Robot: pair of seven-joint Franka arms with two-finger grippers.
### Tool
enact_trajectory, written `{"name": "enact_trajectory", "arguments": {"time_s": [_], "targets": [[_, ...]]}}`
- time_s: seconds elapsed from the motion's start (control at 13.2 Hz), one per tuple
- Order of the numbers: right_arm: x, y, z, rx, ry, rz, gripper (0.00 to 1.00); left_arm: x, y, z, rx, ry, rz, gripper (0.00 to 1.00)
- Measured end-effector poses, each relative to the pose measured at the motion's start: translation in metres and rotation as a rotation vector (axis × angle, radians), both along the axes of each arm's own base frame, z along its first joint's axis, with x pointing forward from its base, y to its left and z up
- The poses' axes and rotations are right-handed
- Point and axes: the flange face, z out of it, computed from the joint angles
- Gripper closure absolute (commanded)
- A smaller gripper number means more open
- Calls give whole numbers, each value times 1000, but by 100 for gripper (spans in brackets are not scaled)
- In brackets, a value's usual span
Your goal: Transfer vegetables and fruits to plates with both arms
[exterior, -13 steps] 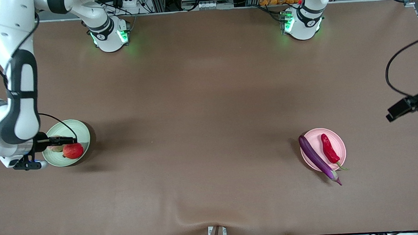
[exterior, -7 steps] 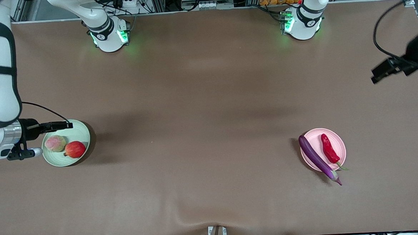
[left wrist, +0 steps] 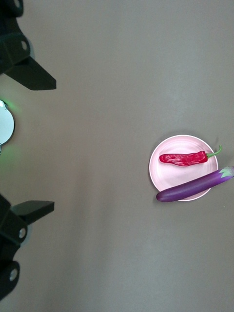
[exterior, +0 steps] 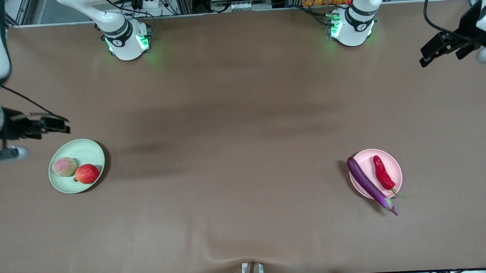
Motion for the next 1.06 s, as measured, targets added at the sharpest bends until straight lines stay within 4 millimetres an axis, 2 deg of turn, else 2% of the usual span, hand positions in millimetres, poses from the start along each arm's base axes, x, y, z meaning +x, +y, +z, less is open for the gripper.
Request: {"name": "enact_trajectory", "arguments": {"time_s": [0.15,0.3,0.45,0.76,1.06], "targets": [[-26,2,43,-17,-25,-50,0,0,0,-3,0,5,0,0],[-46,3,67,-58,-25,-68,0,0,-1,-3,1,6,-2,0],[-55,6,76,-83,-17,-69,0,-1,-4,-2,2,4,-8,0],[-58,4,87,-90,-20,-90,0,-5,-13,11,2,-23,-24,0],[-57,10,89,-96,-21,-114,0,-4,-7,20,-1,-43,-13,0]]}}
